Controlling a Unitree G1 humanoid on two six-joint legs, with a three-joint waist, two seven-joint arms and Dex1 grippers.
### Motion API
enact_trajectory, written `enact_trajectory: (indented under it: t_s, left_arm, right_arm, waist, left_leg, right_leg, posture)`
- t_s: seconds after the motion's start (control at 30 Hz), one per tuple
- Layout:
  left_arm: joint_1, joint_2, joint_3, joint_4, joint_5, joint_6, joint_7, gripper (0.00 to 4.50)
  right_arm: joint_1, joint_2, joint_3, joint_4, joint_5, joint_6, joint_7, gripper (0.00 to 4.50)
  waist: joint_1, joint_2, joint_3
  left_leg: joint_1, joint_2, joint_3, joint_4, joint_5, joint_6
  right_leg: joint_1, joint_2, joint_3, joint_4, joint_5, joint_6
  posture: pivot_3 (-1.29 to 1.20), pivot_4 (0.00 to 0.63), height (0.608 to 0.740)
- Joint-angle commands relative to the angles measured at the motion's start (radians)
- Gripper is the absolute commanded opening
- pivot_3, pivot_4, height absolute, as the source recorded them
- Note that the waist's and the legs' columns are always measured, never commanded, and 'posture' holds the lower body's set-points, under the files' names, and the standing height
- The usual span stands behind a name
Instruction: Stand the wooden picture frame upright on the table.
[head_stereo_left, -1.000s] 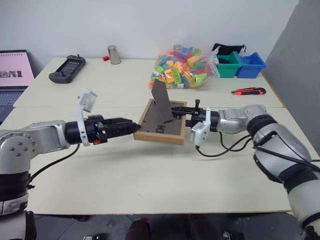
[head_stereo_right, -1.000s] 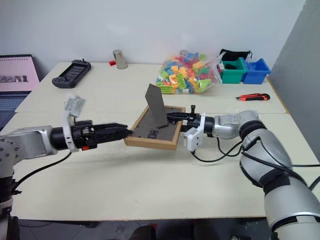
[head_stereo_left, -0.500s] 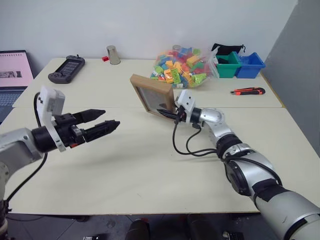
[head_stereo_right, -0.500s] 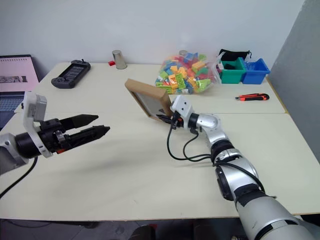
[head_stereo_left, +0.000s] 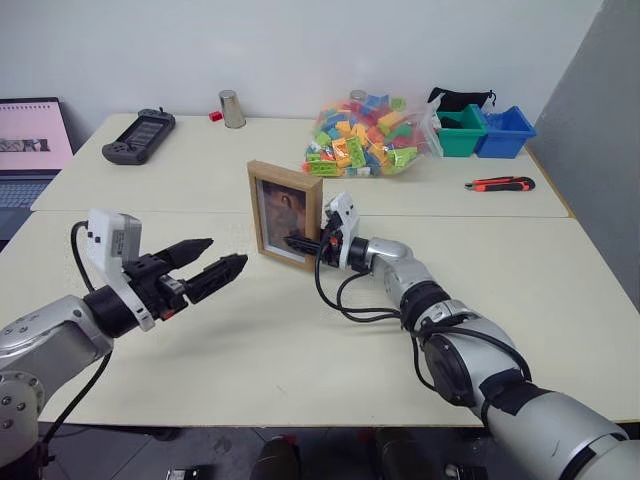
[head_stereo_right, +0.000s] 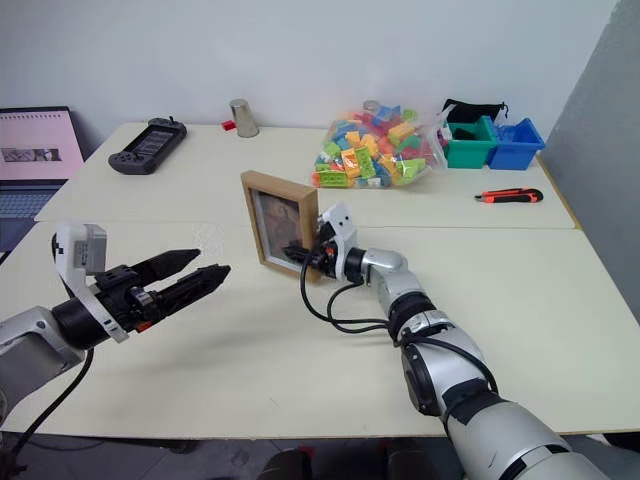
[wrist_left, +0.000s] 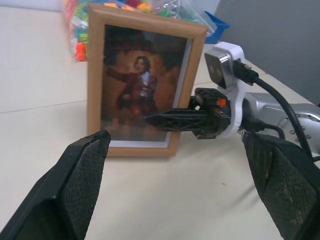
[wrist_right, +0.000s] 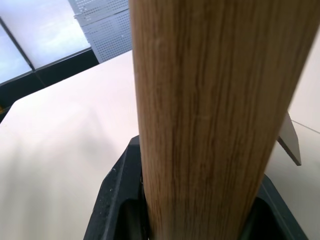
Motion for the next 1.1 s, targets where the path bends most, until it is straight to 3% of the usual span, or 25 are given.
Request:
enact_trajectory:
  t_s: [0.03, 0.23, 0.27, 0.67, 0.83, 1.07, 1.1]
  left_arm:
    - [0.006, 0.020, 0.039, -0.034, -0.017, -0.027, 0.012, 4.50]
    - [-0.006, 0.039, -0.006, -0.025, 0.077, -0.066, 0.020, 4.50]
    - [-0.003, 0.043, -0.017, -0.027, 0.096, -0.073, 0.013, 4.50]
    - [-0.019, 0.041, -0.086, -0.013, 0.174, -0.118, -0.026, 4.50]
    - [-0.026, 0.034, -0.100, -0.008, 0.186, -0.124, -0.035, 4.50]
    - [-0.039, 0.046, -0.101, 0.032, 0.188, -0.105, -0.053, 4.50]
    - [-0.042, 0.050, -0.101, 0.043, 0.201, -0.109, -0.051, 4.50]
  right_arm:
    - [0.003, 0.005, -0.003, -0.032, -0.004, -0.034, 0.001, 1.30]
    - [0.020, 0.016, -0.010, -0.034, 0.003, -0.027, -0.014, 1.30]
    - [0.021, 0.017, -0.013, -0.034, 0.005, -0.024, -0.019, 2.00]
    - [0.079, -0.001, -0.004, -0.062, -0.006, -0.036, -0.047, 4.45]
    - [0.137, -0.026, 0.017, -0.130, -0.009, -0.023, -0.013, 4.45]
    - [0.416, -0.200, 0.100, -0.619, 0.010, 0.195, 0.093, 4.45]
    - [0.466, -0.262, 0.111, -0.727, 0.008, 0.242, 0.114, 4.45]
  waist:
    - [-0.001, 0.000, 0.000]
    - [-0.002, 0.000, 0.000]
    - [-0.002, 0.000, 0.000]
    - [-0.002, 0.000, 0.000]
    - [-0.002, 0.000, 0.000]
    - [0.010, 0.000, 0.000]
    - [0.009, 0.000, 0.000]
  left_leg:
    - [0.000, 0.000, 0.000, 0.000, 0.000, 0.000]
    - [0.000, 0.001, 0.000, 0.000, 0.000, 0.000]
    - [0.000, 0.001, 0.000, 0.000, 0.000, 0.000]
    - [0.000, 0.001, 0.000, 0.000, 0.000, 0.000]
    - [0.000, 0.001, 0.000, 0.000, 0.000, 0.000]
    - [-0.001, 0.000, 0.000, 0.000, 0.000, 0.000]
    - [-0.001, 0.000, 0.000, 0.000, 0.000, 0.000]
  right_leg:
    - [0.000, 0.000, 0.000, 0.000, 0.000, 0.000]
    - [0.000, 0.001, 0.000, 0.000, 0.000, 0.000]
    - [0.000, 0.001, 0.000, 0.000, 0.000, 0.000]
    - [0.000, 0.001, 0.001, 0.000, 0.000, 0.000]
    - [0.000, 0.001, 0.001, 0.000, 0.000, 0.000]
    - [0.001, 0.001, 0.001, -0.001, 0.000, 0.000]
    - [0.000, 0.001, 0.001, -0.002, 0.000, 0.000]
  posture:
    - [0.00, 0.150, 0.740]
    - [0.00, 0.150, 0.740]
    - [0.00, 0.150, 0.740]
    - [0.00, 0.150, 0.740]
    - [0.00, 0.150, 0.740]
    - [0.00, 0.150, 0.740]
    - [0.00, 0.150, 0.740]
